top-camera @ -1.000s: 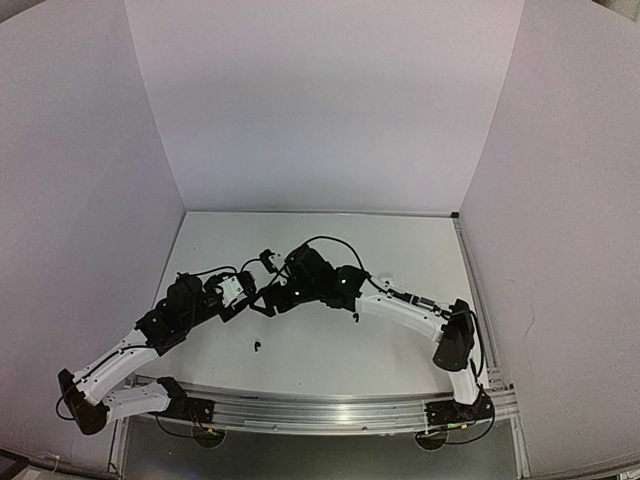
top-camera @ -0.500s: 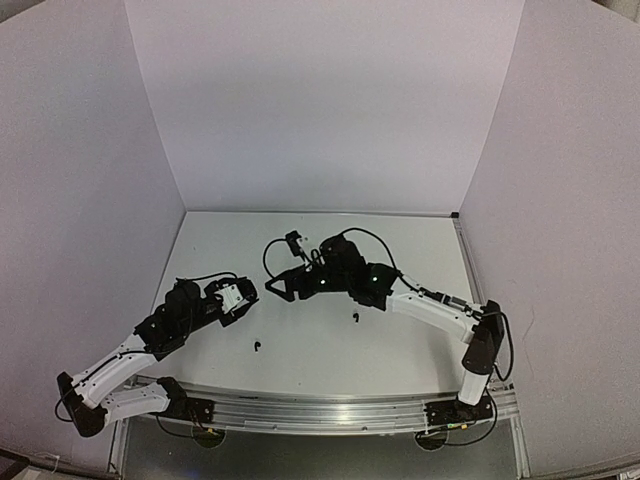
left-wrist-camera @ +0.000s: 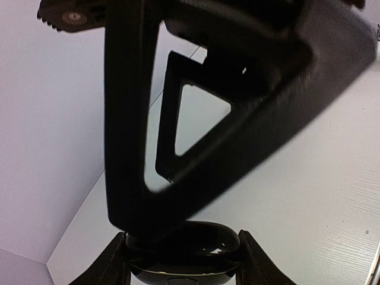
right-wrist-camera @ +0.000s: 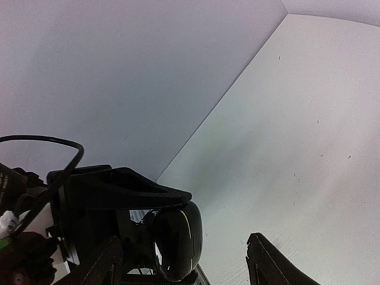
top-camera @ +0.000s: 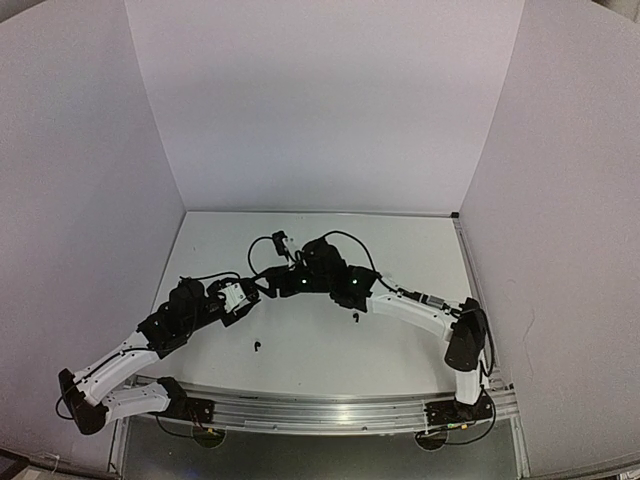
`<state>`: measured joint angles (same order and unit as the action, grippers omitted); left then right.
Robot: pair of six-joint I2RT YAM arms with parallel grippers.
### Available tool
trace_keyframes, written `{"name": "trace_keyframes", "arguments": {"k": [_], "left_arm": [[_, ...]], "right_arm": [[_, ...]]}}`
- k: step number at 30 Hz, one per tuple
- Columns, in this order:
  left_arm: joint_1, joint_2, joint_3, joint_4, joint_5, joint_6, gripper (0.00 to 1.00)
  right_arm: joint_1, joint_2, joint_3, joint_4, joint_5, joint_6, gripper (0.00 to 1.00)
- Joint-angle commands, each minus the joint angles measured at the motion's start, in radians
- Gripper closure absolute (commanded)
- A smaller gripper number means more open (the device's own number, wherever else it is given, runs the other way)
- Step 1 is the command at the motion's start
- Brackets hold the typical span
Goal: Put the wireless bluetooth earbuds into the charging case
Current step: Pass from the left arm to the right
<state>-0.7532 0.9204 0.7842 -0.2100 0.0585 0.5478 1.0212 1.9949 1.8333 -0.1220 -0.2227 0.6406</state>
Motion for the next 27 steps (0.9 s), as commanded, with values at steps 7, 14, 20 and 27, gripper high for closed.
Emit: {"name": "trace_keyframes", "arguments": {"k": [7,14,20,27], "left_arm": [[-0.004,0.027,0.033,0.069,-0.042,-0.005,1.00],[-0.005,0.046,0.029,0.091,-0.033,0.032,1.00],[-0.005,0.044,0.029,0.089,-0.043,0.031,1.00],[-0.004,0.043,0.037,0.015,0.022,-0.004,0.64]], "right_arm": [[0.007,0.110,0.090,-0.005,-0.052,0.049,0.36],[0.008,0.170,0.143,-0.010,-0.070,0.050,0.61],[0.009,0.170,0.142,-0.013,-0.066,0.043,0.97],[-0.009,0.099,0.076,-0.016,-0.079,0.005,1.00]]}}
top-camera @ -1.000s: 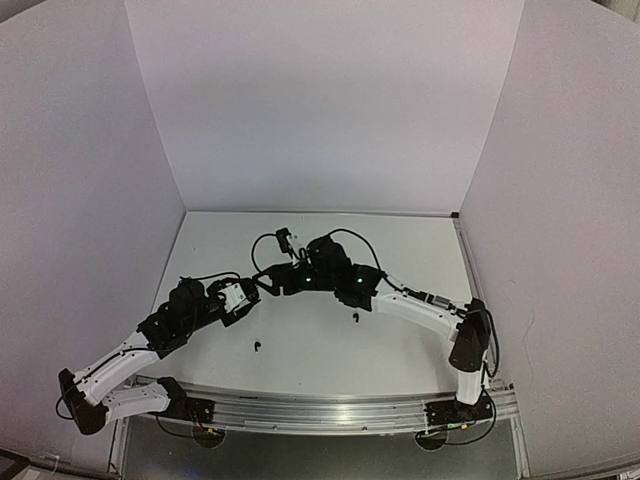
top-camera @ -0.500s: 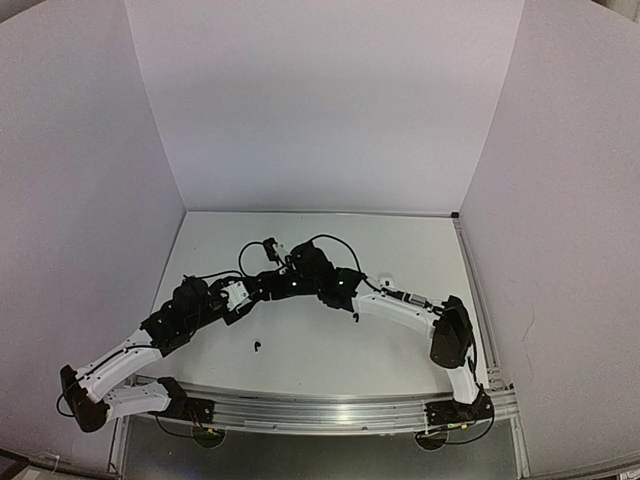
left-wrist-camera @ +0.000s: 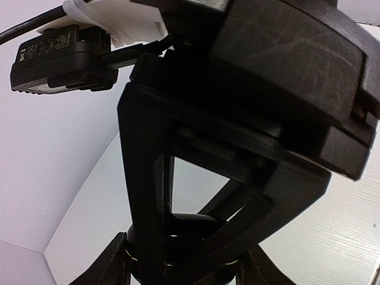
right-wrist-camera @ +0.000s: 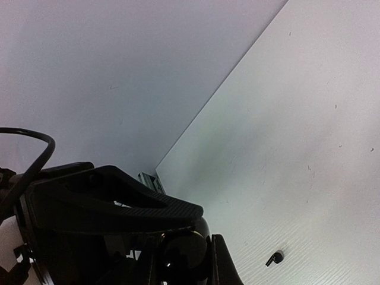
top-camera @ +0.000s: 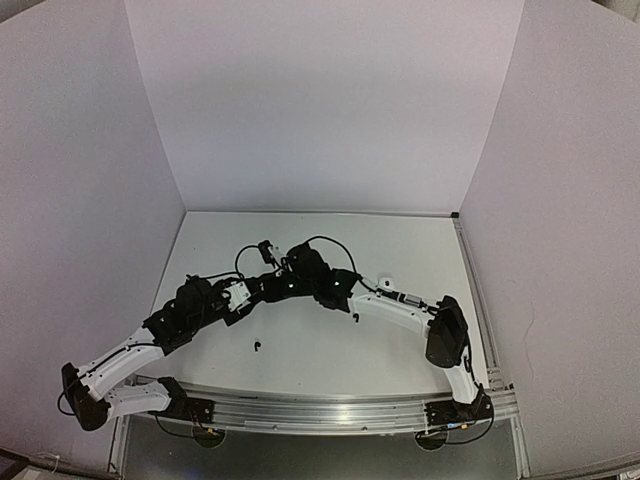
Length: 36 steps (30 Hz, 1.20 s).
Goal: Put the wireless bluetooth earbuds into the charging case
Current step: Pass from the left arm to the right, then pass from the right arm to the left
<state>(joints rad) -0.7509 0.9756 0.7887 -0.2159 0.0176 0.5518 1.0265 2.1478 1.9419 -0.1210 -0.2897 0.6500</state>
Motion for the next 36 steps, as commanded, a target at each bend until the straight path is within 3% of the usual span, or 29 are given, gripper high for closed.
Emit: {"name": "trace_keyframes", "arguments": {"k": [1,3,5,9,16,20,23,27,36], "left_arm": [[-0.007,-0.016,0.034,0.010,0.087,-0.022,0.47],[-0.007,-0.015,0.054,-0.040,0.143,-0.046,0.07],[-0.006,-0.012,0.088,-0.091,0.174,-0.090,0.01],[-0.005,-0.010,0.147,-0.269,0.251,-0.127,0.00],[-0.005,0.004,0.197,-0.434,0.552,-0.138,0.01],[-0.005,0.073,0.273,-0.483,0.694,-0.150,0.12],[-0.005,0.082,0.281,-0.469,0.776,-0.139,0.20],[-0.005,0.072,0.259,-0.424,0.835,-0.096,0.20],[-0.005,0.115,0.227,-0.244,0.899,-0.128,0.31]], "right_arm": [[-0.022,-0.065,-0.039,-0.018,-0.031,-0.012,1.00],[-0.038,-0.089,-0.054,-0.022,-0.075,-0.029,1.00],[-0.056,-0.128,-0.084,-0.031,-0.128,-0.059,1.00],[-0.079,-0.225,-0.149,-0.083,-0.214,-0.156,1.00],[-0.077,-0.298,-0.170,-0.247,-0.351,-0.328,1.00],[-0.049,-0.307,-0.141,-0.341,-0.330,-0.497,1.00],[-0.036,-0.322,-0.130,-0.355,-0.323,-0.619,1.00],[-0.012,-0.333,-0.107,-0.370,-0.302,-0.780,1.00],[0.015,-0.310,-0.022,-0.455,-0.245,-0.933,1.00]]}}
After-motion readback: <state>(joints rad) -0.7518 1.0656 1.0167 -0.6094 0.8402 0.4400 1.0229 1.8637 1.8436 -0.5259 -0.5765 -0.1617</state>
